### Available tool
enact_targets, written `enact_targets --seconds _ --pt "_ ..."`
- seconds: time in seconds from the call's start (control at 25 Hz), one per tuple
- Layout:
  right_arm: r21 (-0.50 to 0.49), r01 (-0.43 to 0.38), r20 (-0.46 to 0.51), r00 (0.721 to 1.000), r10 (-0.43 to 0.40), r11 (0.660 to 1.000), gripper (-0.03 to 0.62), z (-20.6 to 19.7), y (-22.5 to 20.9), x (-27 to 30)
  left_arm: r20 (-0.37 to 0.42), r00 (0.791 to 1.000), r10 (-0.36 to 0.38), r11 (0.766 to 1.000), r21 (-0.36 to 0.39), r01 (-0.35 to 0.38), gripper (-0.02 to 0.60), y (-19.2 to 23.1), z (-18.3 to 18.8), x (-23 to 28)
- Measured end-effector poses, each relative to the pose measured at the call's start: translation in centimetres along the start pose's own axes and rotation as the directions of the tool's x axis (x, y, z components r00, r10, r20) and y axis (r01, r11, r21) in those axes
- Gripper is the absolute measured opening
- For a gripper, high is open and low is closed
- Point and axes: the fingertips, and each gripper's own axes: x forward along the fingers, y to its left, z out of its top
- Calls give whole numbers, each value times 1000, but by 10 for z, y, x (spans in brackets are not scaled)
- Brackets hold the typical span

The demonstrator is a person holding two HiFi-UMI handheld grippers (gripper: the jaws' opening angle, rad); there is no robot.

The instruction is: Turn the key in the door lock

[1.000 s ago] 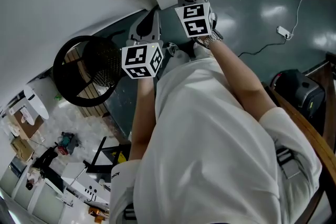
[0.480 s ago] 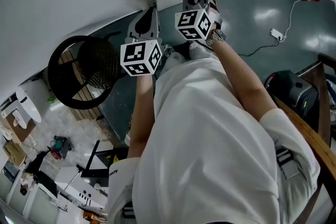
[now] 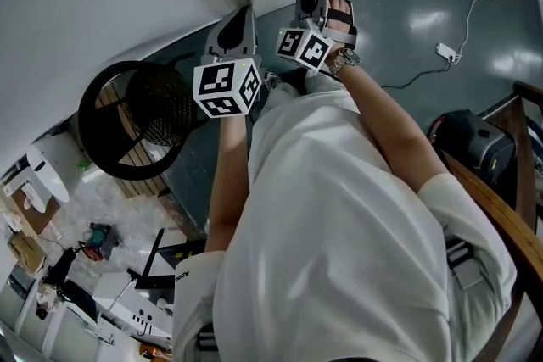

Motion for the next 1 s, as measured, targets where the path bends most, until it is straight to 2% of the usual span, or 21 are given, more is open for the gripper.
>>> enact_targets --seconds 0.12,0.28,0.4,0.52,0.64,0.76,0.88,1.0 --pt "71 -33 23 999 31 997 34 2 4 0 -1 1000 0 1000 6 0 9 -1 2 3" --pt "205 -159 54 987 151 966 119 4 13 0 -8 1000 4 1000 10 -4 9 -3 1 6" --pt "358 -281 114 960 257 891 172 9 15 -4 -15 1000 15 1000 8 -15 9 -5 -1 6" --pt "500 -398 180 917 357 770 210 9 14 -8 -23 999 25 1000 8 -25 9 -9 -5 6" --pt "618 -487 235 864 446 617 210 1 10 -13 -30 999 36 999 10 -36 9 -17 -8 8" --pt "724 -549 321 804 501 418 210 -10 4 -20 -33 998 49 999 13 -49 9 -28 -11 10" --pt "800 -574 421 745 518 175 210 -18 -2 -24 -37 997 66 998 16 -65 9 -38 -12 12" --pt "828 -551 523 693 497 -102 210 -26 -11 -20 -37 995 92 996 17 -92 9 -48 -11 15"
